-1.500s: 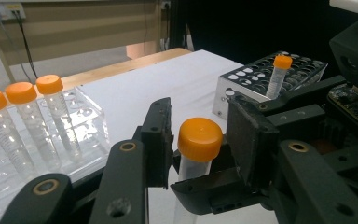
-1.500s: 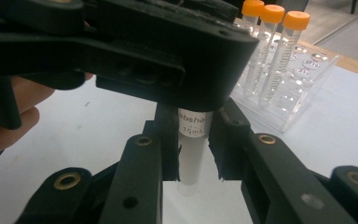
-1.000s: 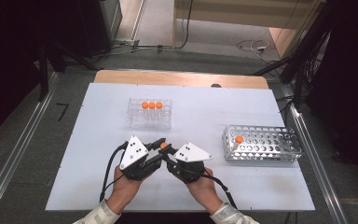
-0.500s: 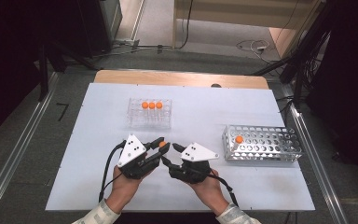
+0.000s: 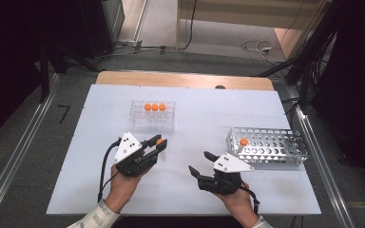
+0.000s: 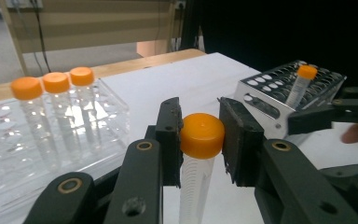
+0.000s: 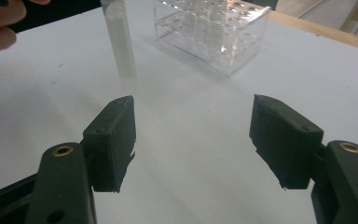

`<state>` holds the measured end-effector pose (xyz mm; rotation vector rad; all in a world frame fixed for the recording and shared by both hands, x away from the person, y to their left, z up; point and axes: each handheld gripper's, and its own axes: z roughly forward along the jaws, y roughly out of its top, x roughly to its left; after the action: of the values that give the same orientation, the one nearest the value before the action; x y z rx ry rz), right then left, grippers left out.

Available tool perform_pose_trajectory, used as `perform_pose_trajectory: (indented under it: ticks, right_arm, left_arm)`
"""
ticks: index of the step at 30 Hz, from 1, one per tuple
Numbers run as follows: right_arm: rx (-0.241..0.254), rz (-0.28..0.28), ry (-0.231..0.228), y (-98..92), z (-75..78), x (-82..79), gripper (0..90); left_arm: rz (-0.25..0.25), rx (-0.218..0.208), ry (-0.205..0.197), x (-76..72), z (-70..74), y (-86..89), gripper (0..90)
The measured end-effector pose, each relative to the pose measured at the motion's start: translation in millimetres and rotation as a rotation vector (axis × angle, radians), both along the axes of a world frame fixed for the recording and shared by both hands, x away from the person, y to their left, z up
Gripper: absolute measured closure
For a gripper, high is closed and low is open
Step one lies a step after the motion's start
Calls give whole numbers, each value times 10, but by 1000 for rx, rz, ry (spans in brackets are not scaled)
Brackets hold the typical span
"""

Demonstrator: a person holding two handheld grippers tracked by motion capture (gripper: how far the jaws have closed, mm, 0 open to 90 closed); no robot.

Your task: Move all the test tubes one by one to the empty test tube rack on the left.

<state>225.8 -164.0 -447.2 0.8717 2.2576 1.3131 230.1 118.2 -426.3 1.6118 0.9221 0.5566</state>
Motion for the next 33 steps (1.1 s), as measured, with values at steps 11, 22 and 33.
perform_pose_trajectory:
  ticks: [11, 22, 33]
  right_arm:
    - [20, -74, 6, -493, 19, -126, 294]
    - [32, -125, 18, -802, 15, -271, 295]
    - [44, -145, 25, -868, 6, -267, 295]
  left_arm:
    - [75, 9, -9, 116, 112, 167, 699]
    - [194, 22, -11, 431, 235, 388, 699]
    - [281, 44, -6, 769, 278, 507, 699]
